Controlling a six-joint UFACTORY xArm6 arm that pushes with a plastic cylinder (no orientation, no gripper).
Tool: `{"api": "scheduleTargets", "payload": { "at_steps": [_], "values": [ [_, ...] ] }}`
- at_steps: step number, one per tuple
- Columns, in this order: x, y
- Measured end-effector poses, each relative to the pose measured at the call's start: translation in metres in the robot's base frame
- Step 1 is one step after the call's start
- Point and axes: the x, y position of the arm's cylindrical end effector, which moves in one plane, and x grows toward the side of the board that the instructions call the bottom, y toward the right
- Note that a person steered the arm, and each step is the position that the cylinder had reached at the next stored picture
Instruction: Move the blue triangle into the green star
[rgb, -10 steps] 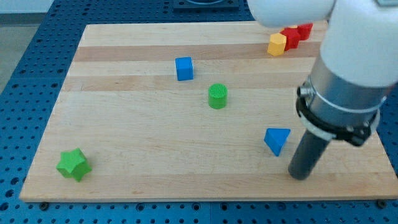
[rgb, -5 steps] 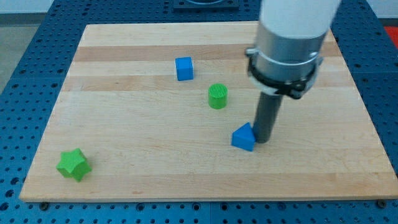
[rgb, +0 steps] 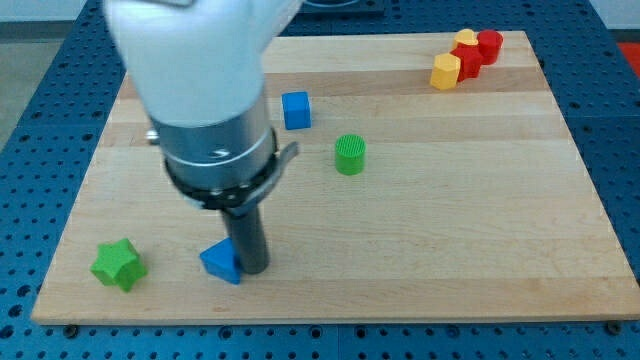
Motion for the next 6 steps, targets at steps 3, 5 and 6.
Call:
{"api": "scheduleTargets", "payload": {
  "at_steps": [3,5,6],
  "values": [
    [0.009,-0.096],
    [0.007,-0.034],
    [-0.002,0.058]
  ]
}}
